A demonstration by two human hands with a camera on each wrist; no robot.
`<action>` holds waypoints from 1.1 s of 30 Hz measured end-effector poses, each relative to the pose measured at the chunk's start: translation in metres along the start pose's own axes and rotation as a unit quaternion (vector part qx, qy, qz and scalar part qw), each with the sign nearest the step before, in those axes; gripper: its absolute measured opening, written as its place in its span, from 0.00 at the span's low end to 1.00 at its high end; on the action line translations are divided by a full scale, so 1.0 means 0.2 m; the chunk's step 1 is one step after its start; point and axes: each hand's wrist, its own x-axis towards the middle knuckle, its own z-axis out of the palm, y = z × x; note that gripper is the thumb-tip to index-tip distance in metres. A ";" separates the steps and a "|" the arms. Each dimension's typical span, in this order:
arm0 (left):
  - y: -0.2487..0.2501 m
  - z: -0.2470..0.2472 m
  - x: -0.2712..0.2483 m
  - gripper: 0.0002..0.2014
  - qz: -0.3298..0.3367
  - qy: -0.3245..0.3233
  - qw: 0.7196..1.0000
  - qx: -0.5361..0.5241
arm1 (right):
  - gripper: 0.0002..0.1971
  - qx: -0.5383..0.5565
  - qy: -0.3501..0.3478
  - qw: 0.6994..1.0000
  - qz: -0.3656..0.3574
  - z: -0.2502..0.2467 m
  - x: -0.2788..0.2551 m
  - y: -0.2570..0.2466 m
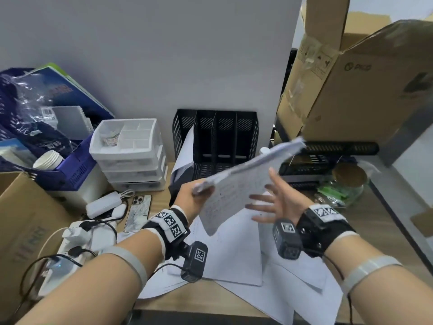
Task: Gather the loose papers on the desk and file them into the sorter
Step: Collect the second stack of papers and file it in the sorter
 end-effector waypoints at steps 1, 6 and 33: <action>0.01 0.01 -0.01 0.06 0.009 -0.026 1.000 0.011 | 0.48 0.035 -0.007 0.999 -0.014 0.02 0.00 -0.04; 0.05 -0.04 0.01 0.09 0.030 -0.023 0.999 0.023 | 0.32 0.043 0.053 0.995 -0.074 0.13 0.04 -0.21; -0.20 -0.40 0.81 0.48 -0.073 -0.165 0.977 0.111 | 0.16 -0.401 0.255 0.863 -0.172 0.78 0.70 -0.59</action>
